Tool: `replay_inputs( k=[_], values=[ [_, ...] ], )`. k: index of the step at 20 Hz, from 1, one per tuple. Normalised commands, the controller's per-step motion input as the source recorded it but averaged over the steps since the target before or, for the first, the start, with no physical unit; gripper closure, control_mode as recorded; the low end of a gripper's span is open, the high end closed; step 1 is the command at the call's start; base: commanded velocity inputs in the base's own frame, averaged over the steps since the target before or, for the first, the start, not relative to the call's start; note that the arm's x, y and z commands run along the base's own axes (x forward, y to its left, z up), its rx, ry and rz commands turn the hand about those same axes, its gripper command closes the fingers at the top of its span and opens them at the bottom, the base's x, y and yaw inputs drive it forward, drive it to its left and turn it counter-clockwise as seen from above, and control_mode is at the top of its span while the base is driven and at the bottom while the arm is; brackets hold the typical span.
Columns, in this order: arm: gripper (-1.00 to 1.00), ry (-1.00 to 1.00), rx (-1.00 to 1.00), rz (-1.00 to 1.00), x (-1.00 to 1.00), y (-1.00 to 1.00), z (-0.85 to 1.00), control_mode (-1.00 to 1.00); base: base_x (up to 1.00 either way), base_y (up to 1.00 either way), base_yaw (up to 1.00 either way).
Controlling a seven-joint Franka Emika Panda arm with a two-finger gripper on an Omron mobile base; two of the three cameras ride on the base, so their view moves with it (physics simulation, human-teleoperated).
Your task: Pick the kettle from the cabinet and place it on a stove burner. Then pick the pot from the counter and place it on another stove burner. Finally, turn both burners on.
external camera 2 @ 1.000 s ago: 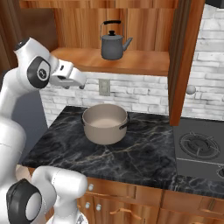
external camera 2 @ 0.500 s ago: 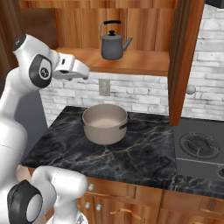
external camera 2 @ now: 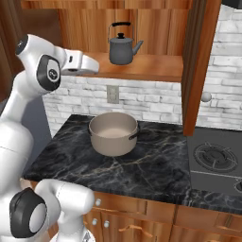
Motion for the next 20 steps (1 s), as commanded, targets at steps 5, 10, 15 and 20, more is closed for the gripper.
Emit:
replay_inputs(
  k=[5, 10, 15, 20],
  values=[
    [-1.00, -0.12, -0.04, 0.00, 0.25, 0.00, 0.30, -1.00, 0.00, 0.00, 0.00],
    [-1.00, -0.11, -0.03, 0.00, 0.28, 0.00, 0.29, -1.00, 0.00, 0.00, 0.00],
    [-1.00, -0.13, -0.02, 0.02, 0.06, 0.00, 0.16, -1.00, 0.00, 0.00, 0.00],
    [-1.00, -0.14, -0.05, 0.00, 0.14, 0.00, 0.25, -1.00, 0.00, 0.00, 0.00]
  ],
)
